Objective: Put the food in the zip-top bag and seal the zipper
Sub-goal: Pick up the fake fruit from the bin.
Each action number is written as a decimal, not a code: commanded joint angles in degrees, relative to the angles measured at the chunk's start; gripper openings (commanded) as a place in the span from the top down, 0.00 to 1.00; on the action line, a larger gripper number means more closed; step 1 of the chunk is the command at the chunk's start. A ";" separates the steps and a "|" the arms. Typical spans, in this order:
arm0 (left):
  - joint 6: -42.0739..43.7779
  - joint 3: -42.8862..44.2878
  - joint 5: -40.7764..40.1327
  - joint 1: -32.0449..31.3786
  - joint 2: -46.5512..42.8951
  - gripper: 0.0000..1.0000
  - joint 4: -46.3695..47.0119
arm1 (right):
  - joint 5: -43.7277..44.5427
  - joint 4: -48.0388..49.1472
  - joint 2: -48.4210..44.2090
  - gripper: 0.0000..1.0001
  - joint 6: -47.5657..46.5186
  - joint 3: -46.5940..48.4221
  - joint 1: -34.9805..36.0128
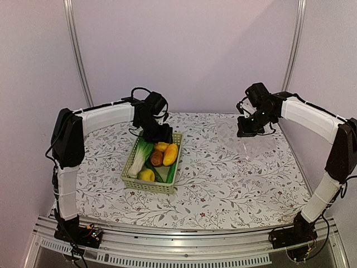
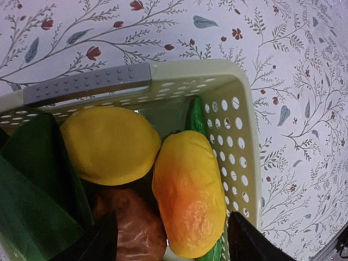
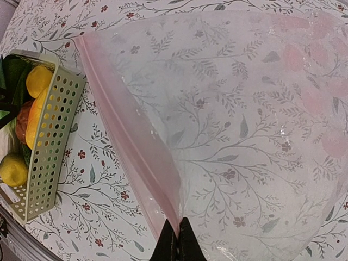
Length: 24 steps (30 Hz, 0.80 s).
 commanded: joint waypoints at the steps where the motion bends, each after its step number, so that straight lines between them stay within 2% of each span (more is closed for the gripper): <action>1: -0.77 1.49 4.55 0.43 2.50 0.30 -2.36 | -0.86 -0.36 0.17 1.00 0.80 -0.11 0.33; 17: -1.36 3.42 9.57 0.08 8.63 0.32 -2.34 | -2.93 -0.21 0.83 1.00 1.05 0.21 0.48; 19: -1.41 3.79 10.44 0.03 9.41 0.35 -2.36 | -2.86 -0.35 0.82 1.00 1.03 0.22 0.44; 24: -1.64 4.31 9.94 -0.03 8.55 0.48 -2.40 | -2.77 -0.88 0.83 1.00 1.16 0.65 0.44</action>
